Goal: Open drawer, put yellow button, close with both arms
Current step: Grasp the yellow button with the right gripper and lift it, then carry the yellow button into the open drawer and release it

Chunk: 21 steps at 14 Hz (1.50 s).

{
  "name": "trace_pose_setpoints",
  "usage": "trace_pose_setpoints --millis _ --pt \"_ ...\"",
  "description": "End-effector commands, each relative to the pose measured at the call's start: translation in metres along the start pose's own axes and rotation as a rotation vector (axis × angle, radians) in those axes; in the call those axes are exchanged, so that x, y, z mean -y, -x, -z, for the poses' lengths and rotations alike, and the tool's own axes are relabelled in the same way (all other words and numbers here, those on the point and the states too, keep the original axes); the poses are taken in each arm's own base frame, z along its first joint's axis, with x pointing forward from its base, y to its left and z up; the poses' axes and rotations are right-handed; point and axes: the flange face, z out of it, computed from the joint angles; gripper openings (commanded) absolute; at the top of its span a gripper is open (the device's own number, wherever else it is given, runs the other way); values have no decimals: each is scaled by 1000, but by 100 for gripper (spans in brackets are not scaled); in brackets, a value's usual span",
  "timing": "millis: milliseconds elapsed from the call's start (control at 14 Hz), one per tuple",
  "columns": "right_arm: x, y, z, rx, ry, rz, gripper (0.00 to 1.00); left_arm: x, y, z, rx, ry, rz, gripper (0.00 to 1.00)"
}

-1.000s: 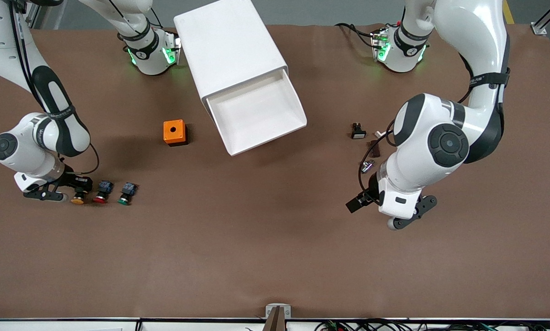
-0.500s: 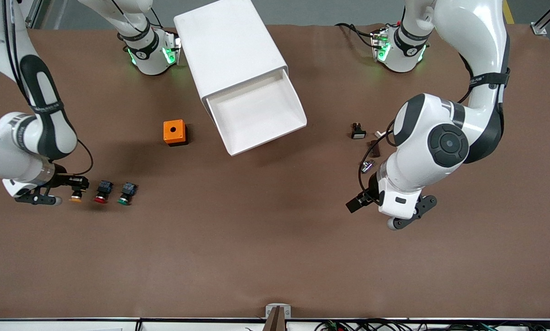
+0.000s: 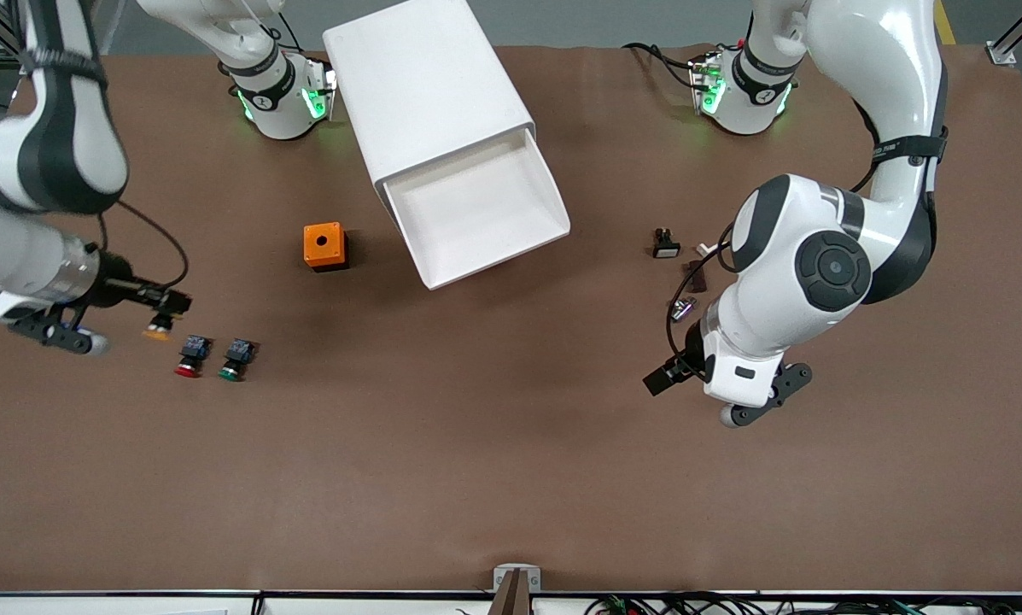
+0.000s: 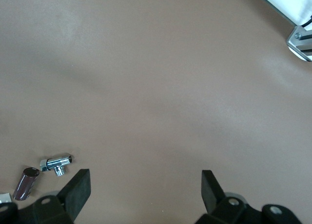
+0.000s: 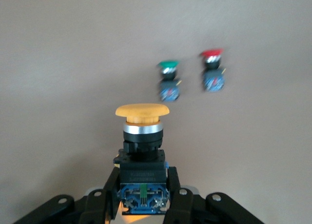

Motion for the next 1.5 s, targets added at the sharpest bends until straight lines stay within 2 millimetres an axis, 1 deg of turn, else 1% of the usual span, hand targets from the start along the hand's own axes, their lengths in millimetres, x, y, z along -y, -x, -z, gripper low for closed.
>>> trace_pose_setpoints --millis 0,71,143,214,286,357,429,571,643,714,857,929,1071,1214,1286,1429 --pt "51 54 26 -3 -23 -108 0 3 3 6 -13 -8 -15 100" --pt "78 76 32 -11 -23 -145 0 2 3 6 -14 -7 -15 100" --pt "100 95 37 -22 -27 -179 0 3 3 6 -13 -8 -15 100" --pt "128 117 40 -30 -29 -212 0 3 3 6 -13 -8 -15 100" --pt "152 135 45 -41 -38 -245 0 3 2 6 -13 -8 -13 100" --pt "173 151 47 -55 -45 -285 0 4 1 6 -13 -8 -12 100" --pt "190 164 47 -67 -56 -313 0 4 1 6 -13 -8 -12 100" --pt "227 203 40 -94 -72 -377 0 4 1 6 -13 -8 -12 100" --pt "238 216 33 -113 -58 -408 0 5 -1 6 -14 -8 -9 100" --pt "256 237 18 -135 -34 -434 0 5 -1 6 -14 -8 -9 100" --pt "279 268 -6 -147 -28 -481 0 4 1 5 -12 -9 -12 100" --pt "294 288 -20 -148 -20 -504 0 4 2 6 -13 -8 -13 100" --pt "314 312 -40 -157 -17 -521 0 4 1 6 -13 -8 -12 100" --pt "330 326 -55 -165 -30 -539 0 2 4 6 -13 -8 -16 100" --pt "338 330 -64 -168 -32 -543 0 2 5 6 -13 -8 -20 100" --pt "353 337 -78 -173 -36 -554 0 -5 13 3 -8 -9 -38 100"
